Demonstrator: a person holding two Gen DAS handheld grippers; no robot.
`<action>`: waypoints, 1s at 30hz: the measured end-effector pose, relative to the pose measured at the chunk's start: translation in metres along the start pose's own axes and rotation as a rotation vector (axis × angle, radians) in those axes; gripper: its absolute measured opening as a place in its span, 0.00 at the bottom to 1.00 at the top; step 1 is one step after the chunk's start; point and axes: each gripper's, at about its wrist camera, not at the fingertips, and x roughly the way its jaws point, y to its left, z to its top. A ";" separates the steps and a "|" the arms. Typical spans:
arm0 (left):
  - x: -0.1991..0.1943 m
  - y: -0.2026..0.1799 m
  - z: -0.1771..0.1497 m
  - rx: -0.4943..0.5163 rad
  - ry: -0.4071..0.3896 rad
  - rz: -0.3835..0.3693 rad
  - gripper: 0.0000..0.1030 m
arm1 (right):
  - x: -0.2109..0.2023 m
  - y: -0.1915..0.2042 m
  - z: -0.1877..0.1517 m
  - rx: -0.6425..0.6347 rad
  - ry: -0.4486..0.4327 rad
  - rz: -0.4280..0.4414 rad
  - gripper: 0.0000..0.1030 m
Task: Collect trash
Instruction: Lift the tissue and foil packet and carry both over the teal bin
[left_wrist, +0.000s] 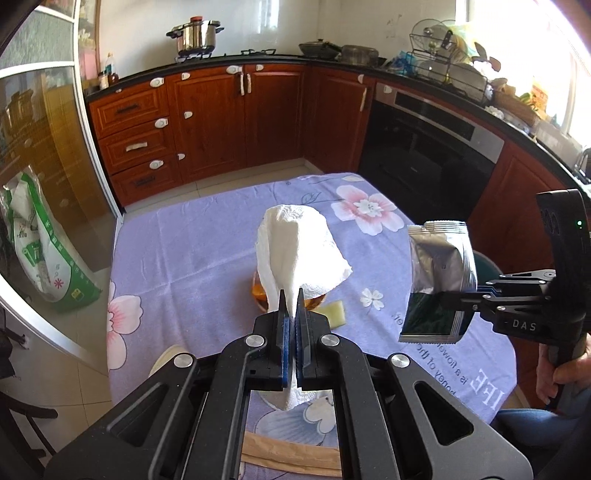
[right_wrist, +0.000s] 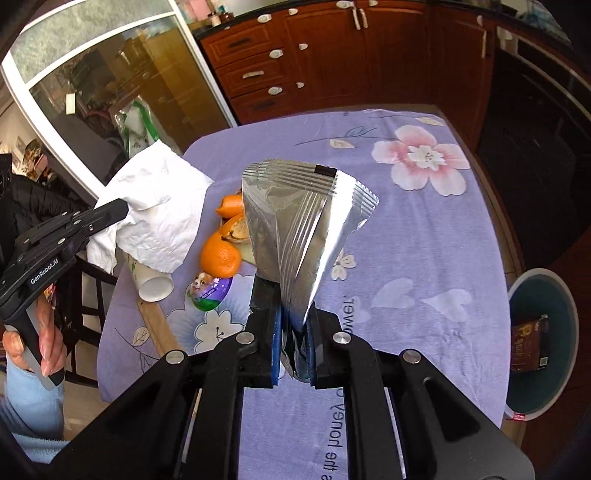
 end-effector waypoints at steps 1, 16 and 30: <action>-0.002 -0.007 0.003 0.008 -0.006 -0.006 0.03 | -0.006 -0.007 0.000 0.015 -0.014 -0.002 0.10; 0.012 -0.164 0.037 0.213 -0.019 -0.197 0.03 | -0.096 -0.124 -0.031 0.235 -0.202 -0.080 0.10; 0.083 -0.320 0.035 0.361 0.113 -0.380 0.03 | -0.140 -0.254 -0.096 0.456 -0.263 -0.203 0.10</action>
